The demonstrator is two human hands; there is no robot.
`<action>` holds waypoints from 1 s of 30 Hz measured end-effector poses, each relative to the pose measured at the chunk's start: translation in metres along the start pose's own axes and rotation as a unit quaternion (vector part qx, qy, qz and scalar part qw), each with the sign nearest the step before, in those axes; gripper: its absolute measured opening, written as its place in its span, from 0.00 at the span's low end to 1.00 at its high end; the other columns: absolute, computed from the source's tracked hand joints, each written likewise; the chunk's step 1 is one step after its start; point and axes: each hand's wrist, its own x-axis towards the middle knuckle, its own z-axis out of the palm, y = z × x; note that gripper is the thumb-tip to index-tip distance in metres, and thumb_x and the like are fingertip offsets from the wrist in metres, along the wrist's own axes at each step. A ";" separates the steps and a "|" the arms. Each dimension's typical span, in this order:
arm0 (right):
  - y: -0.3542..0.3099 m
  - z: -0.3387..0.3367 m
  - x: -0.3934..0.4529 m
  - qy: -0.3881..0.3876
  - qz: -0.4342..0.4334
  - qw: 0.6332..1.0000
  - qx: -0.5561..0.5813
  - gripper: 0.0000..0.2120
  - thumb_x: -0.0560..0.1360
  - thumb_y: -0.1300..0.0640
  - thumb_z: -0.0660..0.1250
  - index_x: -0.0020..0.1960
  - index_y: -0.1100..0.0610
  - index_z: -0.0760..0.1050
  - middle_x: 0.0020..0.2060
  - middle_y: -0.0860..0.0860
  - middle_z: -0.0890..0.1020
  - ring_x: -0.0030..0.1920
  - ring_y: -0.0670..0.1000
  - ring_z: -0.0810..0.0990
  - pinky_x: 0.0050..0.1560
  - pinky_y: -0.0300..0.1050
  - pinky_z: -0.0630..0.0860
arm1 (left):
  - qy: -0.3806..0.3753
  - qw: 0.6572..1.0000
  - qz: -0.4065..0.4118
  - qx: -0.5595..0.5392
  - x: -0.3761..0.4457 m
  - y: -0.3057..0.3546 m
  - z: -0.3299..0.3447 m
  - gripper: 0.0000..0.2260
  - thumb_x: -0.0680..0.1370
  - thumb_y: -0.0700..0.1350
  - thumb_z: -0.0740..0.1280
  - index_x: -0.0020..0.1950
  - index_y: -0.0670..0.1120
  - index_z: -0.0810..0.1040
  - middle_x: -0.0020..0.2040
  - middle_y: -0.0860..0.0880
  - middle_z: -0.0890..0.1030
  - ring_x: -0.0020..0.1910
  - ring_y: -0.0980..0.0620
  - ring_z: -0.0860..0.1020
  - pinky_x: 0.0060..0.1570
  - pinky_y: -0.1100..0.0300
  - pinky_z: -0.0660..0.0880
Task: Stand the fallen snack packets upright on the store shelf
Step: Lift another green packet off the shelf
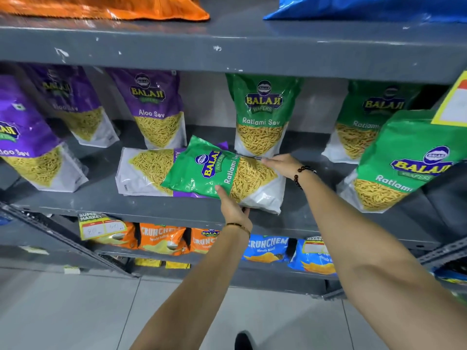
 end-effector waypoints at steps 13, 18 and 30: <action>0.032 0.009 -0.065 -0.186 0.012 0.948 0.256 0.14 0.65 0.61 0.73 0.49 0.62 0.77 0.49 0.60 0.80 0.53 0.58 0.78 0.57 0.49 0.72 | -0.113 0.992 -0.011 0.058 -0.016 0.036 -0.045 0.26 0.74 0.68 0.55 0.57 0.51 0.79 0.56 0.44 0.84 0.45 0.46 0.85 0.41 0.53 0.77; 0.030 0.017 -0.100 -0.250 -0.039 0.934 0.254 0.20 0.67 0.68 0.69 0.57 0.56 0.76 0.54 0.53 0.82 0.56 0.53 0.79 0.62 0.48 0.73 | -0.240 0.960 0.007 0.144 -0.034 0.071 -0.061 0.19 0.77 0.60 0.58 0.52 0.49 0.81 0.45 0.48 0.87 0.46 0.50 0.85 0.39 0.56 0.81; 0.007 -0.008 -0.149 -0.219 -0.076 0.943 0.238 0.21 0.66 0.76 0.65 0.51 0.53 0.74 0.35 0.45 0.86 0.36 0.43 0.84 0.38 0.37 0.81 | -0.377 0.898 0.050 0.221 -0.089 0.112 -0.075 0.19 0.78 0.60 0.54 0.56 0.55 0.80 0.57 0.51 0.83 0.59 0.52 0.80 0.51 0.56 0.80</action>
